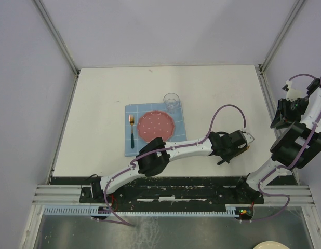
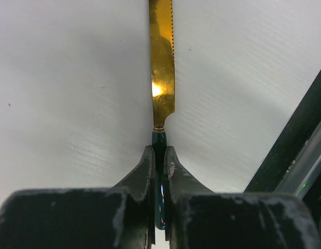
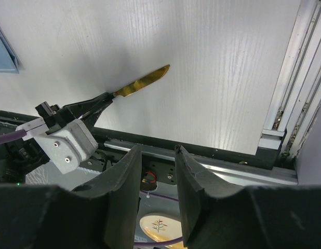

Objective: Set the dinner table for one person
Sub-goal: Pick up the knife at the center of the board.

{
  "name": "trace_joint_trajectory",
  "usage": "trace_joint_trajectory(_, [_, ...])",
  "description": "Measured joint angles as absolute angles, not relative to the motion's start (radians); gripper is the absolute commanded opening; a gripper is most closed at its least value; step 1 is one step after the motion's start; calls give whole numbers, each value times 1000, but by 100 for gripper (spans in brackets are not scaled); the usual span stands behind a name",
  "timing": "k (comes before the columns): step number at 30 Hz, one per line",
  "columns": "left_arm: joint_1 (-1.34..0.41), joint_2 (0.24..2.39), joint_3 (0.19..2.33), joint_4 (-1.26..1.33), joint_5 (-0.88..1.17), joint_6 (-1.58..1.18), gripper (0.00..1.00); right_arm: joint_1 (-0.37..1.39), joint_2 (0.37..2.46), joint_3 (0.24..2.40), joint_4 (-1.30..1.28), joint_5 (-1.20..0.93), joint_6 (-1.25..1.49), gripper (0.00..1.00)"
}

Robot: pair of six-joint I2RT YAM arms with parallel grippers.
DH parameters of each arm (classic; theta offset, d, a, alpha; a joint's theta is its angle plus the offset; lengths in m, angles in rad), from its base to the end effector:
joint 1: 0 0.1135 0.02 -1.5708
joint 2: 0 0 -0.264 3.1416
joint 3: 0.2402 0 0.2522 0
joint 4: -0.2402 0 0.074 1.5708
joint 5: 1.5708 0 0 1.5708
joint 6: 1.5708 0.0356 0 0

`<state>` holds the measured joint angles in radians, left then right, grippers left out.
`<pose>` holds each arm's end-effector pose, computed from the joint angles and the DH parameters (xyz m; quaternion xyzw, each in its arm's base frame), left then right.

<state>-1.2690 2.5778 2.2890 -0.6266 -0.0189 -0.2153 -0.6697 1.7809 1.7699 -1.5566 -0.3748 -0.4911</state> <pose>0.1676 -0.5362 0.1554 0.4734 0.8199 -0.2109 0.2433 0.2598 -0.1890 0.3219 0.0873 0.9786 0.1549 0.1035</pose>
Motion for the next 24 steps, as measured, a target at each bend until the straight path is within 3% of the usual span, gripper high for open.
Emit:
trace_joint_trajectory(8, [-1240, 2539, 2236, -641, -20, -208, 3, -670, 1781, 1770, -1550, -385, -483, 40])
trace_joint_trajectory(18, [-1027, 2431, 2126, -801, -89, -173, 3, -670, 1781, 1770, -1532, -412, -447, 40])
trace_joint_trajectory(24, [-994, 2381, 2127, -831, -125, -164, 3, -670, 1781, 1771, -1519, -436, -415, 39])
